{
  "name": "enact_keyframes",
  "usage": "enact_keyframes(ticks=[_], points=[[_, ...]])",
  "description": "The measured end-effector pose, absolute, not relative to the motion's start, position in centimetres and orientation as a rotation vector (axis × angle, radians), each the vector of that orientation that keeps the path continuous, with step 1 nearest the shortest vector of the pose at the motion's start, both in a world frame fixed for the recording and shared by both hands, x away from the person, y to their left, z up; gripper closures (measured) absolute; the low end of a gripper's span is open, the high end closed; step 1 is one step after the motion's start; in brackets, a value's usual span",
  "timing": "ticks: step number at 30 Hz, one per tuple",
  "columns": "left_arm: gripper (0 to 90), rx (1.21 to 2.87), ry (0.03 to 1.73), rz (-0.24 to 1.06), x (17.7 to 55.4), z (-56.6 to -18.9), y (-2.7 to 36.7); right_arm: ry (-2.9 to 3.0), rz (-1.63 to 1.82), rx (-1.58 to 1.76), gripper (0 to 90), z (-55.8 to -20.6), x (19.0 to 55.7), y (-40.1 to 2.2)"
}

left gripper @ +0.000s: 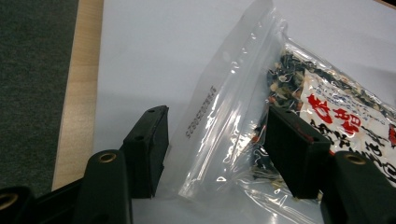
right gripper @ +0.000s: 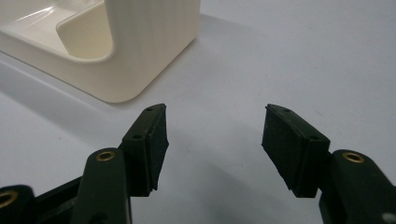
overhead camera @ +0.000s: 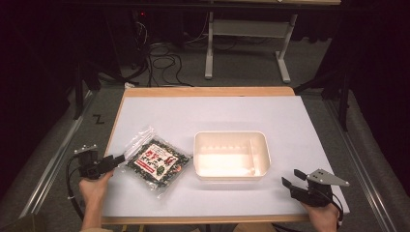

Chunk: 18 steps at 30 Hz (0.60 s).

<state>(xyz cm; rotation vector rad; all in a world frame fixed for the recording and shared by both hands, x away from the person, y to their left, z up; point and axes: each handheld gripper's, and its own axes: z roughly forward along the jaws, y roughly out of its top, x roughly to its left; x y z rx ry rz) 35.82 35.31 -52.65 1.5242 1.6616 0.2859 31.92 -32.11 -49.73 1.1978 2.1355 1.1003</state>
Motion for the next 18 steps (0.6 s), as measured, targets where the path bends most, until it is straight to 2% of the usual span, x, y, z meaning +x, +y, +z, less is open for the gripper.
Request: enact_keyframes(ticks=[7, 15, 18], points=[[44.6, 1.51, 1.646, 0.256, 35.67, -53.06, 35.56, 2.139, 1.102, 1.189, 40.9, -49.78, 31.96, -32.05], [59.4, 1.512, 1.599, 0.215, 35.67, -53.1, 35.62, 2.143, 1.1, 1.185, 41.0, -49.79, 31.96, -31.96], [67.7, 1.524, 1.601, 0.223, 35.56, -53.21, 35.71, 2.144, 1.098, 1.186, 41.0, -49.77, 31.95, -31.93]])
